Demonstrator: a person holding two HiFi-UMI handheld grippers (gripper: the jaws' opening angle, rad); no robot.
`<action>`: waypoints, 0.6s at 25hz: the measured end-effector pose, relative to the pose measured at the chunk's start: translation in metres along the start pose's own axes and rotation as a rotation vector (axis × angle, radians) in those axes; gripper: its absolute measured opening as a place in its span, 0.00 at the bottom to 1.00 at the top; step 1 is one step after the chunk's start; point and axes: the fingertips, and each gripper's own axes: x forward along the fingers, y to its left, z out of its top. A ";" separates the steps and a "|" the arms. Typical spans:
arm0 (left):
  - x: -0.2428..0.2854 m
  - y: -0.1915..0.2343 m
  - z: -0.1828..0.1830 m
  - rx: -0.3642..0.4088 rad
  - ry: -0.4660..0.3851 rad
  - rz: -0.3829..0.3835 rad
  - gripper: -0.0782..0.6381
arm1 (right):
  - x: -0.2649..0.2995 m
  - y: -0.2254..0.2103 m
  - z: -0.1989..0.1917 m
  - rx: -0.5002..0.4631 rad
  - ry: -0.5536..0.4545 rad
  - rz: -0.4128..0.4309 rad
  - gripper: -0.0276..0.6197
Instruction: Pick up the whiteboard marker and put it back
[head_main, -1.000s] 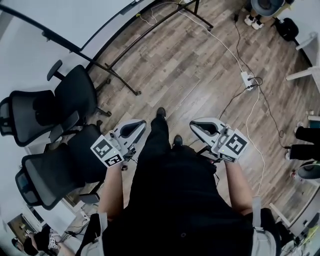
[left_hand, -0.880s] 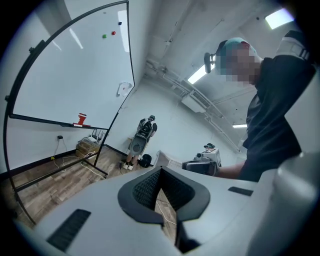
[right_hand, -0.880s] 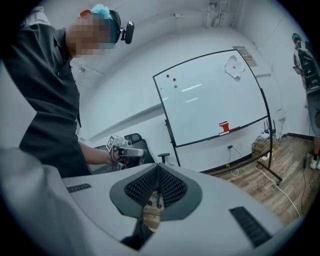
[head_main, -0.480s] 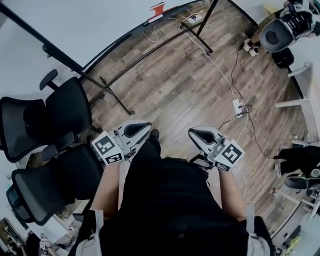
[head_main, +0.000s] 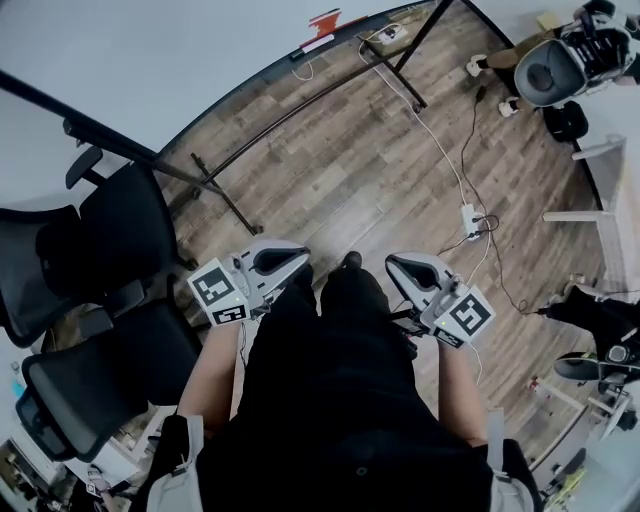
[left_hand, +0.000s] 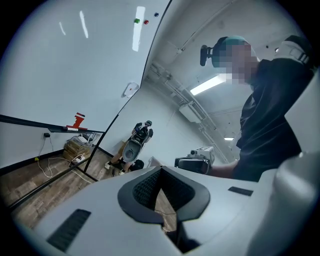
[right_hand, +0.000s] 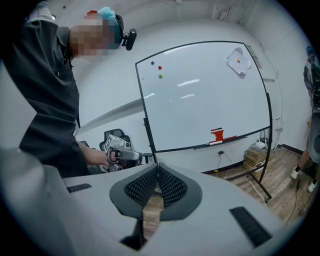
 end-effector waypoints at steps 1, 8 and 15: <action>0.005 0.004 0.001 -0.001 0.005 0.001 0.13 | 0.000 -0.008 0.000 0.008 -0.001 0.001 0.07; 0.045 0.042 0.015 -0.011 0.046 0.043 0.13 | 0.013 -0.069 0.006 0.047 -0.038 0.047 0.07; 0.117 0.082 0.054 0.013 0.035 0.081 0.13 | 0.007 -0.150 0.027 0.024 -0.055 0.099 0.07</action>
